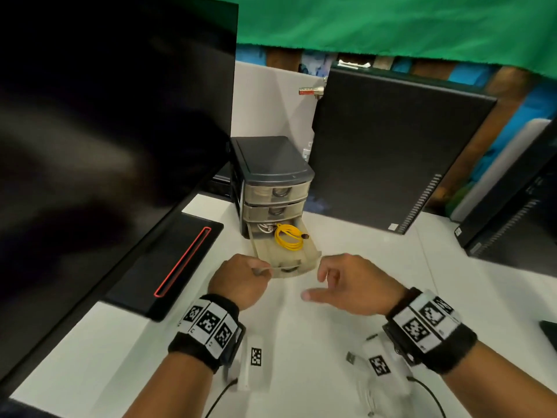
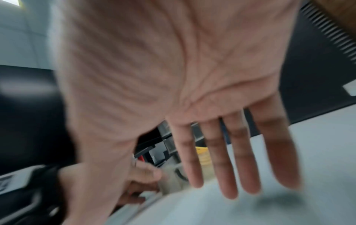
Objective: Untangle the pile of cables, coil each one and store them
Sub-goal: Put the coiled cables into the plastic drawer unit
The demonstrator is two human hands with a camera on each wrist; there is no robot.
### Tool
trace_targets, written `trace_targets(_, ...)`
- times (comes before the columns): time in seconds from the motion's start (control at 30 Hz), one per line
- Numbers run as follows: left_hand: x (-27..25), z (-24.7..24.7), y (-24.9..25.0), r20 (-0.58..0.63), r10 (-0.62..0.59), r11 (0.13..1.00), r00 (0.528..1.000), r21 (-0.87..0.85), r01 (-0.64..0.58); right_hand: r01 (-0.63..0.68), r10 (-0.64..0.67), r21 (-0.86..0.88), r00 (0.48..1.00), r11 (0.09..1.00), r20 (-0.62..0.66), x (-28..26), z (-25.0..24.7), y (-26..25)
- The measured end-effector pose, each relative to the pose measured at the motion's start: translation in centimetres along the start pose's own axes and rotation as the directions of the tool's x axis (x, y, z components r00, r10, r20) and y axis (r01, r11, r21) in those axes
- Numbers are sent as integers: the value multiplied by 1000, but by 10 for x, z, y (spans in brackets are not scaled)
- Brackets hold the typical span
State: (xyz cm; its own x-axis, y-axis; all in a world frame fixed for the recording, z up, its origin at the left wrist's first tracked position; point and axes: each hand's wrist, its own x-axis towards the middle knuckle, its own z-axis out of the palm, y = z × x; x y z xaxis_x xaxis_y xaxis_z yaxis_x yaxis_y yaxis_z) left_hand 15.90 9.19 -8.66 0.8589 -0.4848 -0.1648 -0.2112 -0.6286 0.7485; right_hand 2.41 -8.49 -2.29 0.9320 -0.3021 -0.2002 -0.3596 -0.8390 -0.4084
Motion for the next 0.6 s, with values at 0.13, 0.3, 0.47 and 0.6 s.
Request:
trace_targets(0.13, 2, 1, -1, -4, 2, 1000, 1000, 20, -2, 79, -13, -156, 923, 984, 385, -52, 14, 27)
trace_targets(0.3, -1, 0, 1, -3, 24, 999, 1000, 37, -24, 17, -22, 154, 999, 988, 27, -43, 11, 48)
trace_targets(0.47, -1, -1, 2, 6, 36, 998, 999, 42, -36, 100, 47, 393, 936, 914, -348, -9, -21, 54)
trace_targets(0.6, 1, 0, 2, 5, 20, 1000, 1000, 12, -20, 131, -7, 329, 936, 935, -352, -29, -46, 35)
